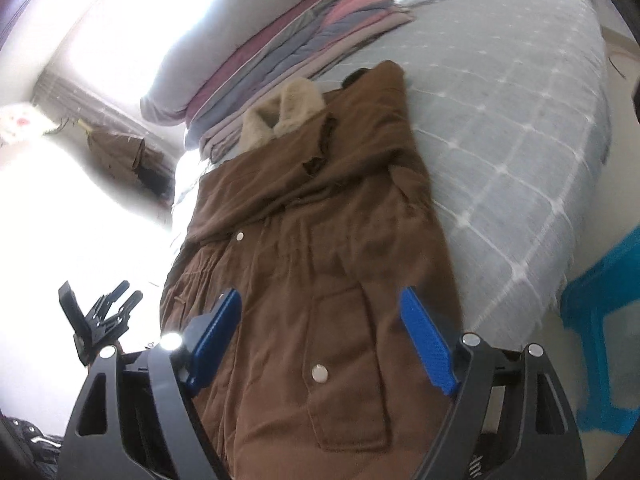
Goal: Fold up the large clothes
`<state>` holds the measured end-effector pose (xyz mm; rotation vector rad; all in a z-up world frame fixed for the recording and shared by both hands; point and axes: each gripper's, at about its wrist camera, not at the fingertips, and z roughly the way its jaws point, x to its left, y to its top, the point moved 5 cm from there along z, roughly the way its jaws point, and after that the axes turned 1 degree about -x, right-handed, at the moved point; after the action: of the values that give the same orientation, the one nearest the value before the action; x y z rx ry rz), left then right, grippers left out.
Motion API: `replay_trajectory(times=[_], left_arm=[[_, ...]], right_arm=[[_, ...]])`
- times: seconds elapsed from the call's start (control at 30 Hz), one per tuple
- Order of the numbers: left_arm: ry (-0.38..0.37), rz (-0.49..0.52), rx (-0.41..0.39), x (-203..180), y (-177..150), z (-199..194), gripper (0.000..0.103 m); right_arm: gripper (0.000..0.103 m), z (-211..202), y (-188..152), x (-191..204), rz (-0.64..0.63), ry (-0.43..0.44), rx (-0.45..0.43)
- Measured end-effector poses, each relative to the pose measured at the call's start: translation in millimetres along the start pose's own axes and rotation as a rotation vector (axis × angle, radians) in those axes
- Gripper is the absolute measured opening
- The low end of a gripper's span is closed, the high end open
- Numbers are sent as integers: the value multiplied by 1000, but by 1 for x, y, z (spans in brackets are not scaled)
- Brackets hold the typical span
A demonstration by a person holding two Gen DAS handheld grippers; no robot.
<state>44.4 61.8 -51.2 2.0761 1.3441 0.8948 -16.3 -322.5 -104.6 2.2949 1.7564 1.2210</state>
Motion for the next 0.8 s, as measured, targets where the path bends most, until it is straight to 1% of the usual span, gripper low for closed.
replay_trajectory(times=[0.13,0.2,0.23,0.3,0.33,0.37,0.4,0.43,0.47,0.5,0.53,0.57,0.63,0.67,0.73,0.8], left_arm=[[9,0,-16,2,-8,-17,73],[-21,-33,4,7,-17,-20,73],[-68,-65,29,11,-23,-19,73],[-237,-207,95,30,-42,-15,73],[-329,-329,128,48,-57,-13,73],[-375,-406,143,62,-67,-11,73],[-427,-513,165,82,-82,-8,73],[-448,-583,180,95,-94,-5,73],[-469,-688,200,116,-114,0,73],[-486,-763,218,130,-131,5,73],[-494,-810,234,138,-143,9,73],[-518,-874,254,146,-161,15,73],[-567,-1005,277,153,-192,26,73],[-587,-1059,280,154,-202,32,74],[-633,-1198,248,158,-224,43,76],[-641,-1310,199,163,-237,57,78]], right_arm=[[79,-5,-11,-5,13,-20,16],[82,-7,-18,-8,16,-39,30],[82,-8,-22,-11,15,-54,44],[82,-10,-28,-16,11,-76,60],[82,-12,-32,-20,12,-88,72],[82,-14,-34,-25,17,-97,80],[82,-15,-37,-29,22,-105,84],[82,-17,-39,-35,30,-116,90],[82,-21,-42,-43,44,-128,96],[82,-23,-44,-48,56,-130,99],[82,-25,-46,-54,72,-129,100],[82,-28,-48,-60,92,-129,99],[82,-34,-50,-69,125,-121,92],[82,-36,-51,-72,137,-113,86],[82,-40,-53,-75,160,-94,71],[82,-42,-53,-77,179,-82,64]])
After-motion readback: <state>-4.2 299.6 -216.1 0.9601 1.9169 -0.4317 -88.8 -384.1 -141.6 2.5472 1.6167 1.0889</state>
